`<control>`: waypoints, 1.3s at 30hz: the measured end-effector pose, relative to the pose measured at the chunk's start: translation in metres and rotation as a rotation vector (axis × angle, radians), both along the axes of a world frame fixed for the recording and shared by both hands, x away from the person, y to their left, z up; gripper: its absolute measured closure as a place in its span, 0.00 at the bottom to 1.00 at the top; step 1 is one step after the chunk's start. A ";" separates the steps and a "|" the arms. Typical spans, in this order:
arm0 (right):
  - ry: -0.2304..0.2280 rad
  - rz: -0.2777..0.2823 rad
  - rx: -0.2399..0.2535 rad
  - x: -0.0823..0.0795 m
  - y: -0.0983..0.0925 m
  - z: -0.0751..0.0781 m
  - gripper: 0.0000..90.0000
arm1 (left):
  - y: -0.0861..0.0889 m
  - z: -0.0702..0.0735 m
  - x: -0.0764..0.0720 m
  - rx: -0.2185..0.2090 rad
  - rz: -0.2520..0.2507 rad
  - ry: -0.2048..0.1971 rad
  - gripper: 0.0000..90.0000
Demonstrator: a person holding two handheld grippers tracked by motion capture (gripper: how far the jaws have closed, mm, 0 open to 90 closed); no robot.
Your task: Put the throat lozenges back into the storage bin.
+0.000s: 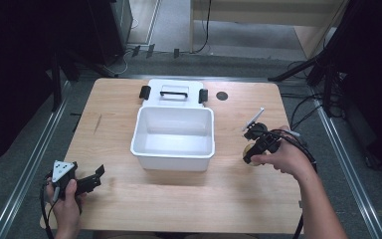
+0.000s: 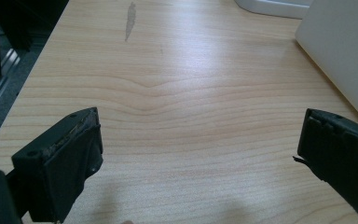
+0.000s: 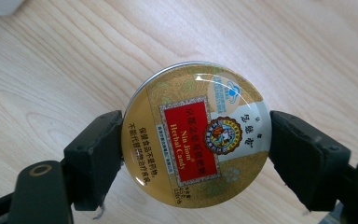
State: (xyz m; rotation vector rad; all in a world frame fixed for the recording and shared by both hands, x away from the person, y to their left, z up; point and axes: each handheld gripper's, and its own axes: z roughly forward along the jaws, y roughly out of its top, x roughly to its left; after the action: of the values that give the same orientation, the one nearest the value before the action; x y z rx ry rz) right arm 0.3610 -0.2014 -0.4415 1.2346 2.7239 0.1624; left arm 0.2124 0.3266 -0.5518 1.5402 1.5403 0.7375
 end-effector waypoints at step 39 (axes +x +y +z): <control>-0.021 0.068 0.033 0.022 0.058 0.077 0.23 | 0.000 0.000 0.000 0.003 0.003 -0.005 0.00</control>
State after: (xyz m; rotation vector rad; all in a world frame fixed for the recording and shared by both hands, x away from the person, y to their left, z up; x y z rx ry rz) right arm 0.3825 -0.1433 -0.3645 1.1420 2.7578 0.2272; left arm 0.2121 0.3262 -0.5517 1.5379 1.5384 0.7451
